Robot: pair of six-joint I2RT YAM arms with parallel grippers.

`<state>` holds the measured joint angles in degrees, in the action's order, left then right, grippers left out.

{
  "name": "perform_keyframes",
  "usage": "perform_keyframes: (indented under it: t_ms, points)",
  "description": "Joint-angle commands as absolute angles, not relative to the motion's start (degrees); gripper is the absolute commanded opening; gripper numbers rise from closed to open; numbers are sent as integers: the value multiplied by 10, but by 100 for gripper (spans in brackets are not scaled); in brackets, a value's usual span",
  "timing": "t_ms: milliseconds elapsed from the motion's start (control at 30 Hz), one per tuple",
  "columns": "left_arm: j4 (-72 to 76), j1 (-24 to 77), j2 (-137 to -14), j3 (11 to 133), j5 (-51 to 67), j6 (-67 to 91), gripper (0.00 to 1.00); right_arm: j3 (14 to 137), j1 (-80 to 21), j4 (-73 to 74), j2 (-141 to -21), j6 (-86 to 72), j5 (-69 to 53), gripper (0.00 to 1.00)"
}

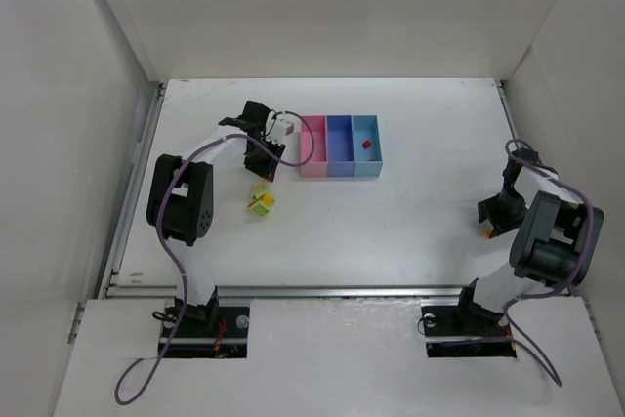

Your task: Sort the legos into containers by color

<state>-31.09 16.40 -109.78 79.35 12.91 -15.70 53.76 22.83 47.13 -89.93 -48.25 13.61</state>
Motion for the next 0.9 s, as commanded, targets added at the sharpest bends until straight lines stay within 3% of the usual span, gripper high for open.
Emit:
perform_keyframes:
  t_ms: [0,233,333,567,667,800,867]
  points:
    - [-323,162,-1092,816,137,-152,3,514,230,469,-889,-499,124,57]
    - [-323,162,-1092,816,137,-152,3,520,230,469,-907,-512,170,57]
    - [-323,162,-1092,816,137,-152,3,531,230,469,-912,-512,188,52]
    - [-323,162,-1092,816,137,-152,3,536,230,459,-925,-506,193,25]
    - [-323,162,-1092,816,137,-152,3,536,230,459,-925,-500,188,19]
    - [-323,162,-1092,816,137,-152,3,536,230,447,-925,-486,180,1]
    - [-323,162,-1092,816,137,-152,3,543,230,447,-925,-471,173,0]
